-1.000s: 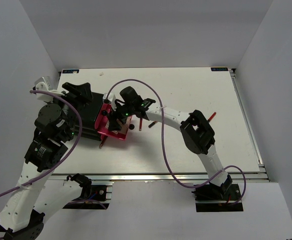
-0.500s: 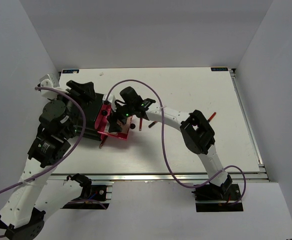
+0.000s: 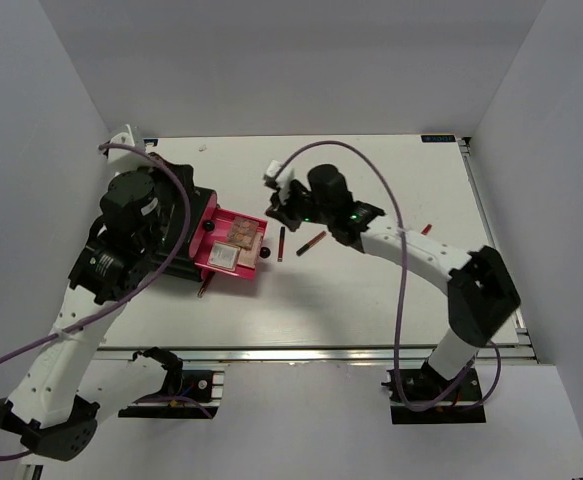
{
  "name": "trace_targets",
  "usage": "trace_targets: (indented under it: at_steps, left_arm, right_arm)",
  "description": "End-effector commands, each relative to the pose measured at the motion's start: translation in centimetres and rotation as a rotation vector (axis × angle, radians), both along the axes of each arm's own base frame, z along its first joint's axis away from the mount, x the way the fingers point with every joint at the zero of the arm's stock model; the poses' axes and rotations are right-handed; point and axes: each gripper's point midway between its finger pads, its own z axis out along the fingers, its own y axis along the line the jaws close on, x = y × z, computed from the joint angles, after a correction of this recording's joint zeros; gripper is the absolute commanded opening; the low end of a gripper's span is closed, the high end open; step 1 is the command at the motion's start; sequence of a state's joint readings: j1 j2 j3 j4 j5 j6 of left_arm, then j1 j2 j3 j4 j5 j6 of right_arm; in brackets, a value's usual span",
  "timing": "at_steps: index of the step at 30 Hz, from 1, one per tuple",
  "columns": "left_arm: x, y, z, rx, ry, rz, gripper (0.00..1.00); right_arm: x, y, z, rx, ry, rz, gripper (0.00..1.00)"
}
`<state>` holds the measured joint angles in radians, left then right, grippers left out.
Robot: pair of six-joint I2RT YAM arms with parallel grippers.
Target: Organize the makeup
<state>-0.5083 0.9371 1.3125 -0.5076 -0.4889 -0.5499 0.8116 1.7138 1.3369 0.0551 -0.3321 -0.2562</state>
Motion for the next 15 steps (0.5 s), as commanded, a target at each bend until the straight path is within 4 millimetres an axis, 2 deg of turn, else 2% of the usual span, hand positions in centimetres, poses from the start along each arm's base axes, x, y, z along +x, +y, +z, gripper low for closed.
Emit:
trace_targets:
  at_steps: [1, 2, 3, 4, 5, 6, 7, 8, 10, 11, 12, 13, 14, 15]
  left_arm:
    - [1.6, -1.2, -3.6, 0.069, 0.176, -0.066, 0.00]
    - [2.3, -1.0, -4.4, 0.079, 0.210, -0.083, 0.00]
    - [3.3, 0.7, -5.0, 0.068, 0.238, -0.053, 0.01]
    - [4.1, -0.1, -6.3, 0.046, 0.288, -0.135, 0.07]
    - [5.1, 2.3, -6.8, 0.021, 0.309, -0.095, 0.23]
    - [5.6, 3.1, -7.2, 0.007, 0.323, -0.094, 0.32]
    - [6.0, 2.9, -7.6, -0.015, 0.335, -0.140, 0.41]
    - [6.6, 5.0, -7.9, -0.016, 0.339, -0.098, 0.61]
    - [7.3, 7.1, -8.0, -0.001, 0.346, -0.066, 0.78]
    - [7.9, 8.5, -8.7, 0.001, 0.368, -0.038, 0.81]
    - [8.2, 9.2, -9.0, 0.006, 0.378, -0.030, 0.86]
    - [8.5, 9.8, -9.0, 0.027, 0.380, -0.026, 0.87]
    - [8.9, 10.8, -9.8, 0.037, 0.405, -0.001, 0.87]
    - [9.0, 11.4, -10.3, 0.048, 0.421, 0.012, 0.88]
  right_arm:
    - [5.3, -4.8, 0.8, 0.025, -0.134, -0.264, 0.00]
    - [5.2, -5.5, -0.8, -0.008, -0.056, -0.283, 0.00]
    - [4.1, -6.5, -3.9, -0.083, 0.059, -0.259, 0.00]
    - [4.2, -7.7, -5.3, -0.114, 0.114, -0.289, 0.00]
    - [3.8, -8.1, -6.4, -0.128, 0.160, -0.306, 0.00]
    - [3.3, -8.8, -7.5, -0.159, 0.195, -0.326, 0.00]
    - [2.9, -9.0, -8.4, -0.168, 0.221, -0.338, 0.03]
    - [2.5, -9.2, -9.8, -0.174, 0.285, -0.367, 0.05]
    - [1.7, -9.1, -11.8, -0.219, 0.372, -0.393, 0.05]
    - [2.0, -8.4, -11.5, -0.218, 0.390, -0.398, 0.00]
    - [1.7, -7.9, -13.1, -0.233, 0.465, -0.411, 0.00]
    - [1.2, -7.5, -13.6, -0.252, 0.501, -0.407, 0.00]
    - [1.7, -6.4, -12.9, -0.230, 0.505, -0.401, 0.00]
    - [1.3, -5.6, -13.6, -0.229, 0.542, -0.391, 0.00]
